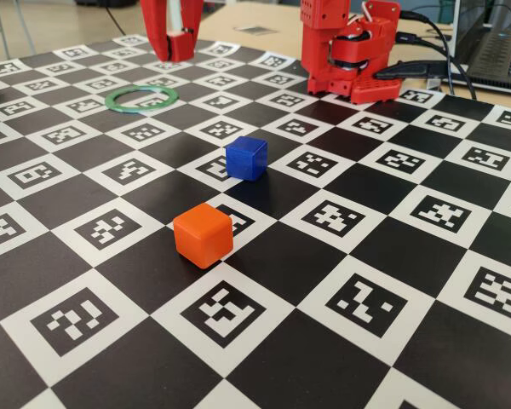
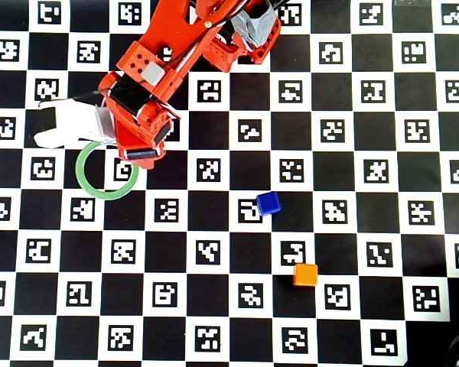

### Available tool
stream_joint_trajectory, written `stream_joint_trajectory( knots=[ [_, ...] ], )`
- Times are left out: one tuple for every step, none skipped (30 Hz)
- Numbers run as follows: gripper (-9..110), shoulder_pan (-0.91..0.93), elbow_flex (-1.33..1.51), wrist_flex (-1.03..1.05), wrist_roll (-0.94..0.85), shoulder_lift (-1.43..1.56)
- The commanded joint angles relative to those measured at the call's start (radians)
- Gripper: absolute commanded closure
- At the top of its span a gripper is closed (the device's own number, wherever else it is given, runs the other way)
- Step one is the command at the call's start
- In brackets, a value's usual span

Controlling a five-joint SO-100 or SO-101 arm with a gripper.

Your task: Grab the red cube then put it in the green circle then put the blue cube on top and finally the orange cube on top

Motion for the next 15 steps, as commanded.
stream_joint_trajectory(
  knots=[
    [90,0.028,-0.135,0.021,-0.014,-0.003],
    [90,0.034,-0.155,0.028,-0.012,-0.015],
    [90,0.04,-0.176,0.034,-0.012,-0.029],
    [90,0.048,-0.193,0.038,-0.014,-0.044],
    [90,0.054,-0.212,0.038,-0.015,-0.061],
    [90,0.06,-0.225,0.038,-0.018,-0.08],
    [90,0.067,-0.236,0.035,-0.021,-0.101],
    [90,0.072,-0.239,0.021,-0.025,-0.115],
    [90,0.078,-0.233,-0.006,-0.031,-0.126],
    [90,0.081,-0.224,-0.032,-0.037,-0.132],
    [90,0.086,-0.219,-0.054,-0.041,-0.144],
    [90,0.089,-0.218,-0.069,-0.046,-0.16],
    [90,0.092,-0.221,-0.081,-0.051,-0.175],
    [90,0.095,-0.222,-0.097,-0.054,-0.189],
    [90,0.1,-0.225,-0.112,-0.058,-0.202]
  ],
)
